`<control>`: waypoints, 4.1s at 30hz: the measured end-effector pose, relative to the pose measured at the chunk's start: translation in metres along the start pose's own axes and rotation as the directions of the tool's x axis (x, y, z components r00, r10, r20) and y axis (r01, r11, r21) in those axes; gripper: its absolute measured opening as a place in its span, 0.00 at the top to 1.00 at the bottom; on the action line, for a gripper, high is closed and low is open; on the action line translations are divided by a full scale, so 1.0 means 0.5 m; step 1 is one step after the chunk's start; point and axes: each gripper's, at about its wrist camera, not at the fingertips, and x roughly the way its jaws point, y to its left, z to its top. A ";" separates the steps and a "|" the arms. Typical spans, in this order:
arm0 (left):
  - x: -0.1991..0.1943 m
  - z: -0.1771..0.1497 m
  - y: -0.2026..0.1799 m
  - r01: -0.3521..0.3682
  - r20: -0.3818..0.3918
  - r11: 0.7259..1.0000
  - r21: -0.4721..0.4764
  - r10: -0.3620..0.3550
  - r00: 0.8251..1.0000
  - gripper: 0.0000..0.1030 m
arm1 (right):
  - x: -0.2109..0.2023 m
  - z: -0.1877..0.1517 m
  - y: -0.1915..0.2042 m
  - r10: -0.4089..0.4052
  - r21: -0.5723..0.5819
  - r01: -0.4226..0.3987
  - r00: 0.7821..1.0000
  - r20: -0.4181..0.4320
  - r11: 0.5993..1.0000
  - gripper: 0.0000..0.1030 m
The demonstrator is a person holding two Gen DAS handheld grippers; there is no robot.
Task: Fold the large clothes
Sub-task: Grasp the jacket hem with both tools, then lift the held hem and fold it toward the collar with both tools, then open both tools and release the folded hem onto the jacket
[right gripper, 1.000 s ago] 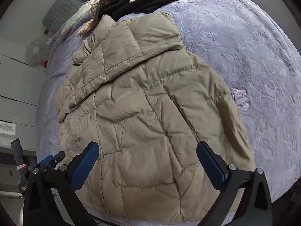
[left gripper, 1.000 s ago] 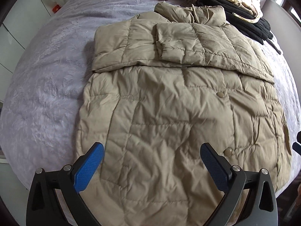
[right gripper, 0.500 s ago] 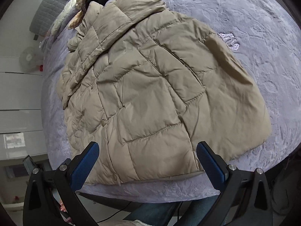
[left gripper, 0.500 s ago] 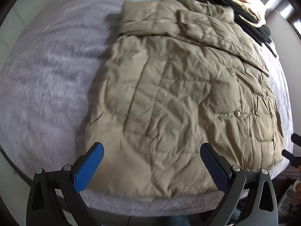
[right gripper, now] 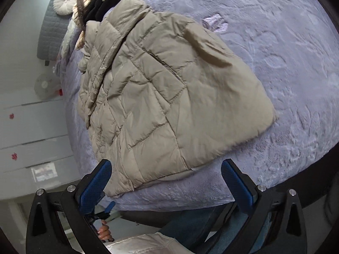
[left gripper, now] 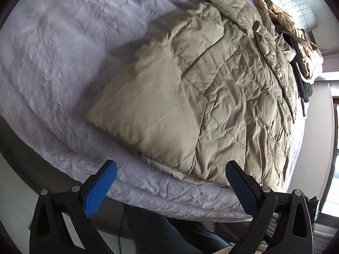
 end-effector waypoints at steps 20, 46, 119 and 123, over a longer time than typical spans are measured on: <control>0.073 0.059 -0.058 0.141 -0.061 0.987 0.078 -0.137 0.989 0.57 | 0.091 0.004 -0.085 0.138 0.269 -0.149 0.989 0.063 0.951 0.38; -0.209 0.252 -0.292 0.282 0.232 0.905 0.319 -0.364 0.902 0.89 | -0.055 0.171 0.257 0.268 -0.160 -0.243 0.949 0.165 0.957 0.92; 0.194 0.804 -0.477 -0.262 0.413 0.921 0.290 0.127 0.902 0.44 | 0.230 0.711 0.411 -0.350 -0.294 0.486 0.841 0.411 0.823 0.91; 0.136 0.776 -0.476 -0.327 0.441 0.894 0.307 0.171 0.881 0.44 | 0.170 0.678 0.432 -0.330 -0.317 0.483 0.840 0.431 0.816 0.90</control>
